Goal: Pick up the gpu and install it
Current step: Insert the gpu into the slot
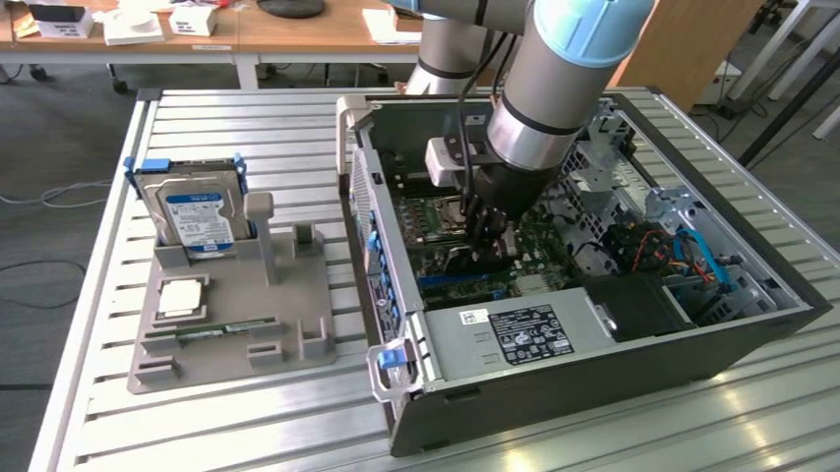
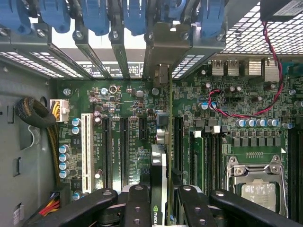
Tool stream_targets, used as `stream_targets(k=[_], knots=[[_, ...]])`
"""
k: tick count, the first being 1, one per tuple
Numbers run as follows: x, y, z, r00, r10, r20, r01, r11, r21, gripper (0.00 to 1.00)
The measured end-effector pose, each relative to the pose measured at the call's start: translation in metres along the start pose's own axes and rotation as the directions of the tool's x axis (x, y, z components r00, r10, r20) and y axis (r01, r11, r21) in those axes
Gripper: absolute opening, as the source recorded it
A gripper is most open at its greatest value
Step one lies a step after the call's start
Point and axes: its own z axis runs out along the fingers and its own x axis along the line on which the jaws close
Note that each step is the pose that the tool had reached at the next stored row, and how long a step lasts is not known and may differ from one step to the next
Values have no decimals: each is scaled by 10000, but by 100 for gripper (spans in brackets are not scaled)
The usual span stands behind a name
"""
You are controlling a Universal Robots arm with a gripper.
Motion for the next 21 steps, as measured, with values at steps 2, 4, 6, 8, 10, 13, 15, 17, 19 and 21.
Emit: stream_targets(k=[2,4,6,8,10,13,15,17,19,21], knots=[[0,0,0,10000,0,1,0,10000,0,27],[1,1,3,10000,0,1,0,10000,1,27],[1,3,5,10000,0,-2,0,10000,1,27],[1,3,5,10000,0,-3,0,10000,0,27],[0,3,5,10000,0,-3,0,10000,0,27],[0,3,5,10000,0,-2,0,10000,1,27],[0,3,4,10000,0,-6,0,10000,0,27],[0,3,4,10000,0,-7,0,10000,0,27],[0,3,4,10000,0,-7,0,10000,0,27],[1,3,4,10000,0,-6,0,10000,0,27]])
